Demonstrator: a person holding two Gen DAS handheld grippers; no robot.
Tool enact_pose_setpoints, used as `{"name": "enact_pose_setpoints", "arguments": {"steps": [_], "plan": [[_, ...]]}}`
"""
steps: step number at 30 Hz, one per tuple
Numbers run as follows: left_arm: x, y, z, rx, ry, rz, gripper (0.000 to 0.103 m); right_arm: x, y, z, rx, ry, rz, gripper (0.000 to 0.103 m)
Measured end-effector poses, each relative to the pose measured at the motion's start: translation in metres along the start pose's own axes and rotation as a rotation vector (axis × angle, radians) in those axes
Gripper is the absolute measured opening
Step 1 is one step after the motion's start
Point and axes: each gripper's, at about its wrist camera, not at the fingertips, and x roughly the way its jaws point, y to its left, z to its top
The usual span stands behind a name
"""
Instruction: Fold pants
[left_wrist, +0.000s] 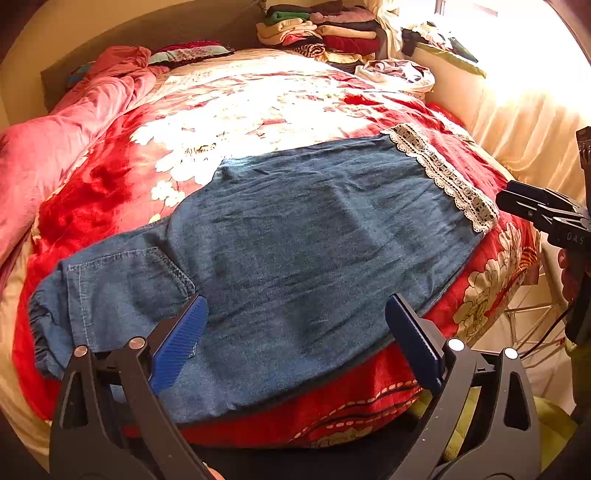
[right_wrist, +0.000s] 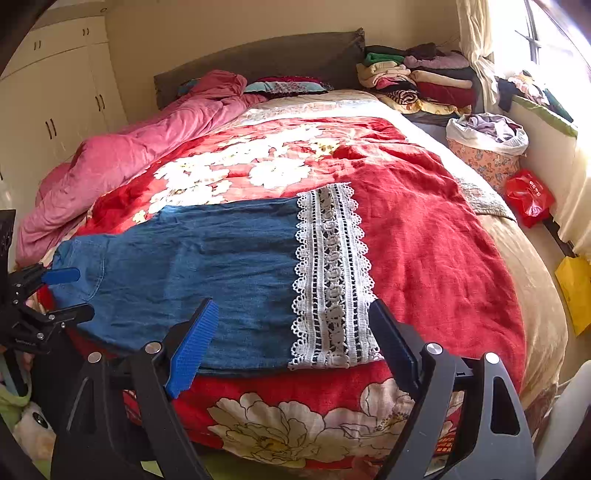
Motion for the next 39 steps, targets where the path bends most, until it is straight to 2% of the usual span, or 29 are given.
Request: {"name": "enact_pose_setpoints", "arguments": {"steps": [14,19,27,35,39], "plan": [[0.022,-0.034,0.049,0.093,0.000,0.001,0.091,-0.001,-0.030,-0.014,0.097,-0.003,0.009,0.082],[0.033,-0.045,0.073,0.112,-0.028,-0.030,0.091,0.007,-0.039,-0.020,0.140,0.003,0.027,0.083],[0.078,-0.053,0.115,0.112,-0.006,-0.100,0.091,0.026,-0.041,-0.025,0.185,0.028,0.075,0.082],[0.132,-0.063,0.151,0.176,0.037,-0.115,0.091,0.047,-0.035,-0.022,0.180,0.049,0.093,0.083],[0.154,-0.062,0.162,0.151,0.064,-0.178,0.091,0.056,-0.037,-0.022,0.185,0.057,0.099,0.084]]}}
